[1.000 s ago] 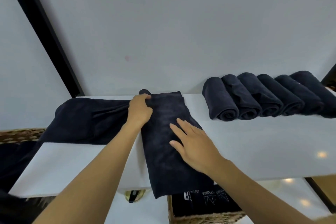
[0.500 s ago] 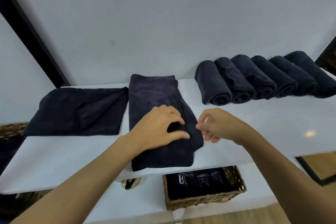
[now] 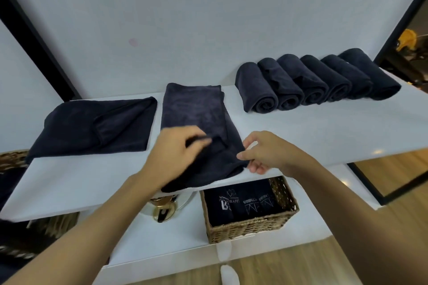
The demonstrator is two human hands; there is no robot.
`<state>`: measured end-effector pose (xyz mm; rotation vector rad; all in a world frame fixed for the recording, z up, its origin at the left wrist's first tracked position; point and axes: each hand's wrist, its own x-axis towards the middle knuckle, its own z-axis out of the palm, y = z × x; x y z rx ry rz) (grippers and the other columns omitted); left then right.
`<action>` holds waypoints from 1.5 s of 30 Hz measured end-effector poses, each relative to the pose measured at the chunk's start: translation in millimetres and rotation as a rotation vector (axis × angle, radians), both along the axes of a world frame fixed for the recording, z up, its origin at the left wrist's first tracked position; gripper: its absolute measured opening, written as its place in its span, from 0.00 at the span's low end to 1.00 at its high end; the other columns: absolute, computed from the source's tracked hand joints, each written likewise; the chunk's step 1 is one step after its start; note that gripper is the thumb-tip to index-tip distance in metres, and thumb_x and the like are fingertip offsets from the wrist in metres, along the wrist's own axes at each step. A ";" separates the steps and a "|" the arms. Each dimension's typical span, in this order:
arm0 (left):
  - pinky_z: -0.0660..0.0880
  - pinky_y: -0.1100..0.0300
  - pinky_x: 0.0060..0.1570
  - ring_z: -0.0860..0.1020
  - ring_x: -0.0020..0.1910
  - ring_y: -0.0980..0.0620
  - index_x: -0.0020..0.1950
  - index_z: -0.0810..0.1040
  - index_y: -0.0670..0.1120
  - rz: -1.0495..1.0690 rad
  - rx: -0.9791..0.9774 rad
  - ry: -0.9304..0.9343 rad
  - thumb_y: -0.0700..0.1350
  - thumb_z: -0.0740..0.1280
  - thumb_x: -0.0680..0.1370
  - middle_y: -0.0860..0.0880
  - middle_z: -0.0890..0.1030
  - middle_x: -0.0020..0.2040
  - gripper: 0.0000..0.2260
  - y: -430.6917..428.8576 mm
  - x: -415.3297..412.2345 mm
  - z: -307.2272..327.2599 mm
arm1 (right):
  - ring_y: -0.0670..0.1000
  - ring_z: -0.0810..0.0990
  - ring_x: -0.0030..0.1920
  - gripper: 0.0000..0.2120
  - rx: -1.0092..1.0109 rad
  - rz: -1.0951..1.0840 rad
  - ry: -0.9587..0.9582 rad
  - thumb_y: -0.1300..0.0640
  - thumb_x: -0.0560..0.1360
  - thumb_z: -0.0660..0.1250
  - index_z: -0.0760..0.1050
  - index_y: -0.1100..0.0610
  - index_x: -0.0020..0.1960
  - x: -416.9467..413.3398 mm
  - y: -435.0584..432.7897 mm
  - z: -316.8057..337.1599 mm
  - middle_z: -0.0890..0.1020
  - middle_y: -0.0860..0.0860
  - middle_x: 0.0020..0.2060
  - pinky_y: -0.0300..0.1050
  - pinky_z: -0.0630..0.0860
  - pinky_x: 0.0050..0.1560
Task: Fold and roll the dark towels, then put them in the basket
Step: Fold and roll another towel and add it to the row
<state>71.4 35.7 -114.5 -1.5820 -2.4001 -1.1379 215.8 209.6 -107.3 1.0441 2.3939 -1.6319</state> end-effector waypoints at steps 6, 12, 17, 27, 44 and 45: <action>0.74 0.66 0.46 0.80 0.42 0.60 0.48 0.84 0.48 0.200 0.206 -0.107 0.49 0.66 0.79 0.57 0.84 0.42 0.08 21.4 15.1 32.9 | 0.47 0.77 0.27 0.10 -0.053 -0.013 0.002 0.55 0.78 0.67 0.77 0.63 0.47 11.3 -11.7 -2.9 0.82 0.55 0.32 0.37 0.73 0.28; 0.76 0.51 0.50 0.76 0.49 0.51 0.58 0.81 0.53 -0.040 -0.347 0.265 0.54 0.58 0.82 0.55 0.82 0.52 0.14 23.3 56.6 -16.9 | 0.48 0.80 0.31 0.09 0.352 -0.044 0.000 0.57 0.77 0.65 0.79 0.60 0.42 19.1 -1.3 4.0 0.84 0.55 0.34 0.46 0.80 0.37; 0.78 0.55 0.43 0.82 0.39 0.53 0.59 0.82 0.51 0.190 0.094 0.031 0.49 0.62 0.81 0.53 0.85 0.43 0.11 34.9 55.0 8.1 | 0.53 0.84 0.35 0.11 -0.006 -0.157 0.233 0.54 0.80 0.62 0.78 0.61 0.51 -5.4 3.1 15.0 0.85 0.58 0.38 0.43 0.80 0.34; 0.79 0.53 0.54 0.82 0.55 0.48 0.55 0.85 0.49 0.031 -0.263 0.431 0.53 0.54 0.79 0.49 0.84 0.55 0.20 37.1 75.6 -48.3 | 0.48 0.78 0.34 0.10 -0.277 -0.185 0.176 0.55 0.76 0.70 0.76 0.60 0.53 -67.3 21.9 -0.8 0.80 0.53 0.38 0.39 0.76 0.32; 0.80 0.49 0.51 0.82 0.53 0.46 0.51 0.81 0.54 -0.028 -0.375 0.397 0.57 0.57 0.77 0.52 0.83 0.52 0.15 42.9 86.9 -30.2 | 0.56 0.76 0.50 0.10 0.482 -0.106 0.080 0.61 0.77 0.62 0.74 0.58 0.58 -153.5 65.1 -11.5 0.77 0.53 0.49 0.44 0.71 0.43; 0.81 0.53 0.48 0.83 0.49 0.49 0.49 0.82 0.54 -0.004 -0.314 0.360 0.58 0.56 0.78 0.54 0.83 0.49 0.16 41.3 80.4 -22.7 | 0.56 0.76 0.47 0.05 0.404 -0.152 0.104 0.58 0.77 0.62 0.74 0.58 0.52 -157.9 67.9 -9.2 0.76 0.53 0.45 0.46 0.72 0.43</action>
